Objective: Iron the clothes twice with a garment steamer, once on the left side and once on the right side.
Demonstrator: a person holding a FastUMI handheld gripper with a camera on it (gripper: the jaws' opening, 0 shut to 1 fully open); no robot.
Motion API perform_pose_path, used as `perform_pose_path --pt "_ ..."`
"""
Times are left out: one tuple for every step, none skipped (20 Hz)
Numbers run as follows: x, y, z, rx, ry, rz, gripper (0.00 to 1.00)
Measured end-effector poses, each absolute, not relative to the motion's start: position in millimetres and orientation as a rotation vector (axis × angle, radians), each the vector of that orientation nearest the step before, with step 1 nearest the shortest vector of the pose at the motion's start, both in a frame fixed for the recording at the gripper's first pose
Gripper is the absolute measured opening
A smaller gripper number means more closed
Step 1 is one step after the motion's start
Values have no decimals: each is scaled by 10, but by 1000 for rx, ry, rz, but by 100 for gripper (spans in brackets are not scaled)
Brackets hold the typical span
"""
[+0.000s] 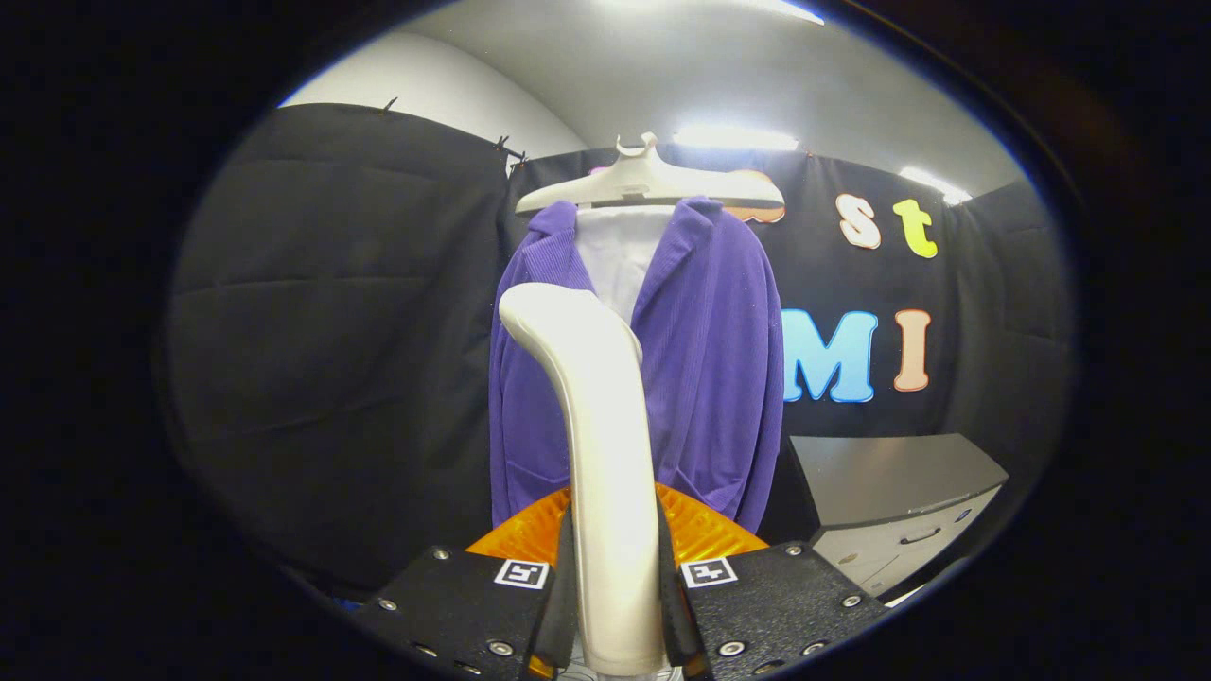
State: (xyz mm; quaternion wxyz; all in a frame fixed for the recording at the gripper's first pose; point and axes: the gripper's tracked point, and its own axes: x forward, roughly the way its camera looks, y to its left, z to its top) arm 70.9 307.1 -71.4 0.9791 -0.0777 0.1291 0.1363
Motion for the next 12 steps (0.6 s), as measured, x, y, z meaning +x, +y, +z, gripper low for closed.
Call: perform_pose_path --pt "745 3132 -642 -150 244 269 36" --pt "785 3191 -566 -145 228 264 36" --pt "824 3249 -489 -140 211 257 37" --pt "861 3295 -417 -135 194 248 37" --pt "900 3352 -371 -131 178 240 37" --pt "926 3400 -315 -128 166 237 37" --pt "959 3475 -277 -129 152 238 37" --pt "983 3537 -230 -132 139 235 37" --pt "1009 3572 -193 -135 127 231 37" --pt "1032 3615 -160 -132 119 224 37" --pt "1051 3651 -148 -118 112 212 37" --pt "1067 3701 -136 -103 101 202 37"
